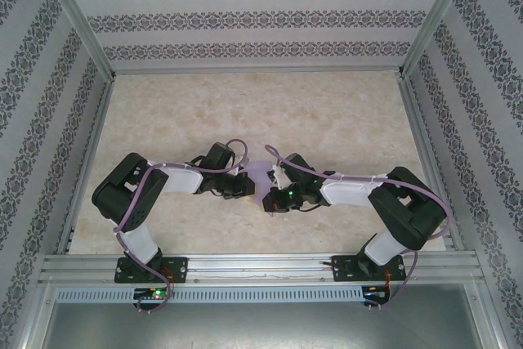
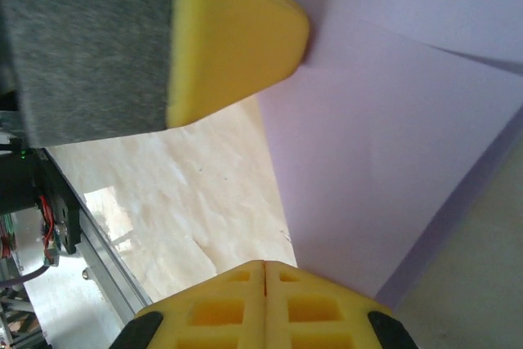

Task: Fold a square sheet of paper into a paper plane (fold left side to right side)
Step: Third fold the triangle at the center of the table.

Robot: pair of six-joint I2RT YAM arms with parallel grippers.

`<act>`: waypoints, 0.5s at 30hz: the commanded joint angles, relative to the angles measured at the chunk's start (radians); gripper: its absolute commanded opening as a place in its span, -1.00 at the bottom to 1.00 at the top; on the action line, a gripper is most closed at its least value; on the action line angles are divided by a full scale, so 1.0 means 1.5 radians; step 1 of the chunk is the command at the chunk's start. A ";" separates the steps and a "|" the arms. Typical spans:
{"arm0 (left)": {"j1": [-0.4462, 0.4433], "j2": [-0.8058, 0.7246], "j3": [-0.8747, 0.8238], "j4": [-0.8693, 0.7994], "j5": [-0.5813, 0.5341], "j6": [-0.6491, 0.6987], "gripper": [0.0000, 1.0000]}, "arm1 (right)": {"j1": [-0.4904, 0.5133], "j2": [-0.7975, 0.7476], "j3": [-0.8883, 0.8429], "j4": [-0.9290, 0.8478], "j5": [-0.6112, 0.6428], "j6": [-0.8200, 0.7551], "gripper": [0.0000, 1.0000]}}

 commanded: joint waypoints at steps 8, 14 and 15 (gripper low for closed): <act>-0.008 0.042 -0.004 -0.037 -0.052 0.027 -0.80 | 0.009 0.016 -0.010 -0.001 0.021 0.000 -0.96; -0.008 0.042 -0.002 -0.039 -0.051 0.028 -0.80 | 0.009 0.024 -0.007 -0.006 0.023 -0.003 -0.95; -0.008 0.042 -0.002 -0.040 -0.051 0.028 -0.80 | 0.008 0.026 -0.007 -0.007 0.024 -0.004 -0.95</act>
